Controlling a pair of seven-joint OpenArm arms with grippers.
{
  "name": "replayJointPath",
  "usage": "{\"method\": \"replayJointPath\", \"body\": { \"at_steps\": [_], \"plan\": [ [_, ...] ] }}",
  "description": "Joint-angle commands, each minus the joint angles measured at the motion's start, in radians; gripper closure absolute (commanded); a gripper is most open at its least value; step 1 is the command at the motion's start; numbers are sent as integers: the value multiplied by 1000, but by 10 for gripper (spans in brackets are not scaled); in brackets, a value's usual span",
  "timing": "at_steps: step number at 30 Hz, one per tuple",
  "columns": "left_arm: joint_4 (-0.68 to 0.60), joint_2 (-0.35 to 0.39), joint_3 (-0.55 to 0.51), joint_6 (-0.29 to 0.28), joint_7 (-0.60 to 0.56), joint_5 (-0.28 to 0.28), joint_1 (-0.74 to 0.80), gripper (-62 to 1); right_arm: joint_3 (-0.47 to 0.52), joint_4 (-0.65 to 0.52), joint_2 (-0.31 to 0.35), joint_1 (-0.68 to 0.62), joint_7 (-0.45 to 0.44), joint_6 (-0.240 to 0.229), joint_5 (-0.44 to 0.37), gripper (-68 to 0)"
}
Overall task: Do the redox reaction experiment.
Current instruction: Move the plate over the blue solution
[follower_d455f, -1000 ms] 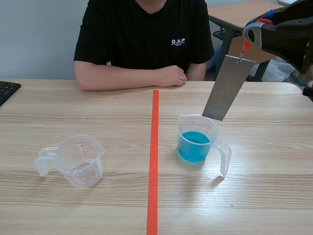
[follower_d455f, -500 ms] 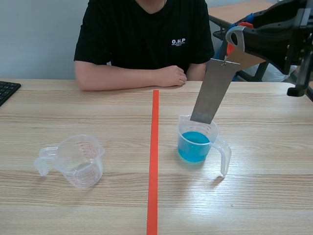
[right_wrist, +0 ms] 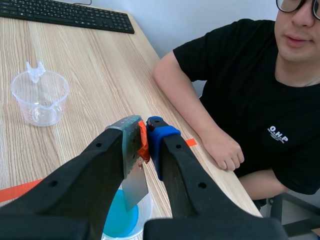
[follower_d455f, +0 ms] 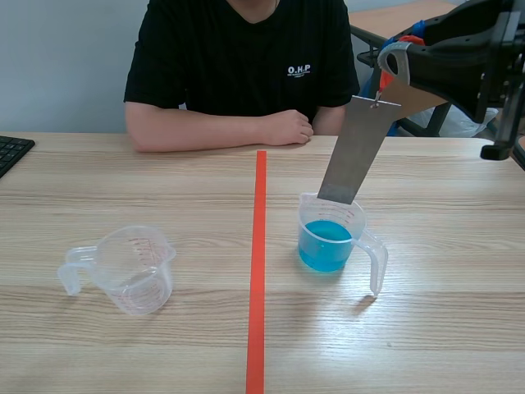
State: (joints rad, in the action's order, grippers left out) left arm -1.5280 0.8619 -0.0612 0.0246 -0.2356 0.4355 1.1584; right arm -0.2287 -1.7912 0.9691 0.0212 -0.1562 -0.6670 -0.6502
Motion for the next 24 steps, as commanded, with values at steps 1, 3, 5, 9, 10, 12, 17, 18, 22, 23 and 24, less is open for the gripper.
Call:
{"method": "replayJointPath", "body": {
  "at_steps": [1, 3, 5, 9, 10, 12, 17, 18, 22, 23, 24],
  "plan": [
    [-14, 16, -6, -3, -24, -1, -2, -616, 13, -1, 0, 12, -19, 7, -9, -15],
    [-18, 45, -6, -6, -38, -1, -11, -534, 13, -1, 0, 12, -19, 7, -9, -15],
    [-18, 69, -6, -13, -38, -1, -33, -437, 13, -1, 0, 12, -19, 7, -9, -15],
    [-18, 107, -6, -16, -49, -1, -77, -236, 13, -1, 0, 12, -19, 7, -9, -15],
    [-18, 116, -6, -19, -59, -1, -90, -193, 13, -1, 0, 12, -19, 7, -9, -15],
    [-19, 131, -6, -32, -75, 0, -119, -126, 13, -1, 0, 12, -19, 8, -9, -15],
    [-37, 171, -6, -99, -135, 18, -201, -74, 13, -1, 0, 12, -19, 8, -9, -15],
    [-45, 180, -6, -118, -143, 18, -217, -74, 13, -1, 0, 12, -19, 8, -9, -15],
    [-86, 207, -6, -196, -143, 18, -287, -49, 13, -1, 0, 12, -19, 8, -9, -15],
    [-95, 209, -6, -212, -145, 18, -307, -49, 13, -1, 0, 12, -19, 8, -9, -15],
    [-104, 209, -6, -229, -150, 20, -327, -49, 13, -1, 0, 12, -19, 8, -9, -15]
  ]
}}
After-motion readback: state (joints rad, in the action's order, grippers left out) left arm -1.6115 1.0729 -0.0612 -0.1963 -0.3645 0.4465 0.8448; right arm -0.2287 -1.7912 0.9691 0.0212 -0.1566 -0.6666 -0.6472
